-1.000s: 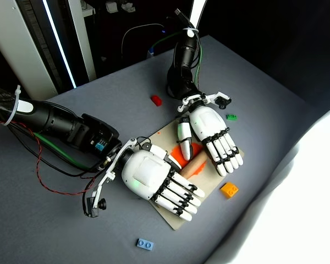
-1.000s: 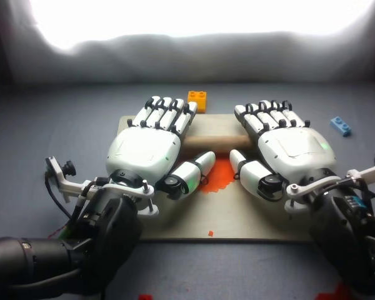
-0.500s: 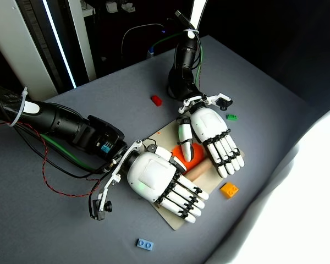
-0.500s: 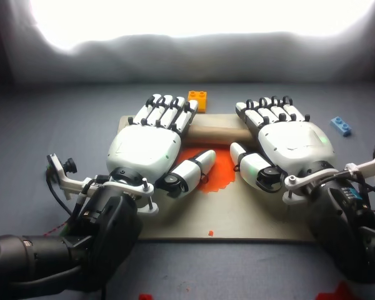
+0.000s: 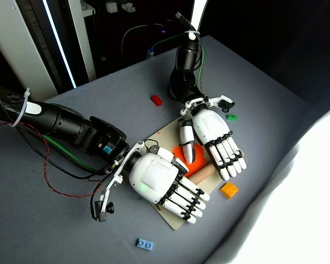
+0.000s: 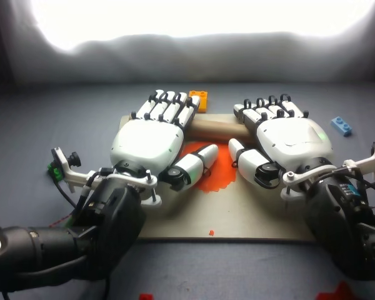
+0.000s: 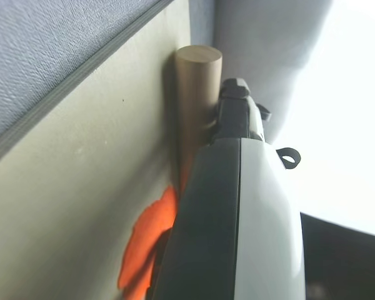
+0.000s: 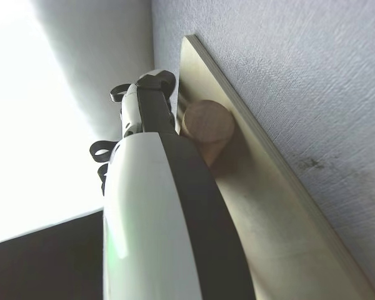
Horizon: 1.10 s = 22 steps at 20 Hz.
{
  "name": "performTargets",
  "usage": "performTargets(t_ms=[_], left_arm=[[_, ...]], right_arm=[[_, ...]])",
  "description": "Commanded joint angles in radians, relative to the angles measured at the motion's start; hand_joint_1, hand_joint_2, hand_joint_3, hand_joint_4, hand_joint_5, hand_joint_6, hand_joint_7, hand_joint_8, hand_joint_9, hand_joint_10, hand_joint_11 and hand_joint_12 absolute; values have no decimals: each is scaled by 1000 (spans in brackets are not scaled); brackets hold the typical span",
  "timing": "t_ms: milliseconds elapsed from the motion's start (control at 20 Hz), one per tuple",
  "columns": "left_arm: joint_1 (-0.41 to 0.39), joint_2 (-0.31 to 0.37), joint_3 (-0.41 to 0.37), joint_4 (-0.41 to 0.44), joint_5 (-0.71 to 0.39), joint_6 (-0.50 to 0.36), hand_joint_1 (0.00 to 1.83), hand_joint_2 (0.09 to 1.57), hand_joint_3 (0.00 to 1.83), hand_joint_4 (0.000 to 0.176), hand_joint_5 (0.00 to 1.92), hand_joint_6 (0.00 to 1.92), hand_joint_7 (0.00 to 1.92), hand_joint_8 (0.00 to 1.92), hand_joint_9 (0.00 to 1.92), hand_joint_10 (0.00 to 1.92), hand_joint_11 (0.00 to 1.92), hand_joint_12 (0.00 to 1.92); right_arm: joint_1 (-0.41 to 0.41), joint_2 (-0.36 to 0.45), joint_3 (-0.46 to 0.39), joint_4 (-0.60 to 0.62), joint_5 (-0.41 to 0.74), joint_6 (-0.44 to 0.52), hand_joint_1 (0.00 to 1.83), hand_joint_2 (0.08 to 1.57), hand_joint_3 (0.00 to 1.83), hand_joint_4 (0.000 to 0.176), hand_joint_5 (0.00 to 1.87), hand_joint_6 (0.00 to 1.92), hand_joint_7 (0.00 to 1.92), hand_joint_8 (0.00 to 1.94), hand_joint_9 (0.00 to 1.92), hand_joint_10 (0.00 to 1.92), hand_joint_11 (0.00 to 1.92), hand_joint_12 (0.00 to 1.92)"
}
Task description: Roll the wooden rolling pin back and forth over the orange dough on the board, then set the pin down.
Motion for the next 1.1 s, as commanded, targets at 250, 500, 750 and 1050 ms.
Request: performTargets(t_ms=[250,500,750,1050], left_arm=[[-6,9,23,-1,-50,9,0,1498,1,0,217,16,252,10,199,17,0,249],[-8,18,15,-11,-44,-5,0,1501,1,0,231,9,273,5,216,12,0,302],[-14,38,4,-21,-44,-15,0,1503,1,0,267,10,325,8,256,15,0,384],[-25,61,1,-24,-35,-7,0,1500,0,0,268,7,341,7,277,16,0,403]], right_arm=[[7,4,6,-54,102,2,0,1571,132,0,356,42,409,20,344,66,0,917],[6,4,6,-54,102,2,0,1571,132,0,365,36,429,12,374,68,0,1003],[6,4,6,-54,107,2,0,1571,130,0,372,31,438,7,394,69,0,1127],[6,4,6,-54,116,2,0,1571,122,0,384,32,465,12,412,74,0,1183]])
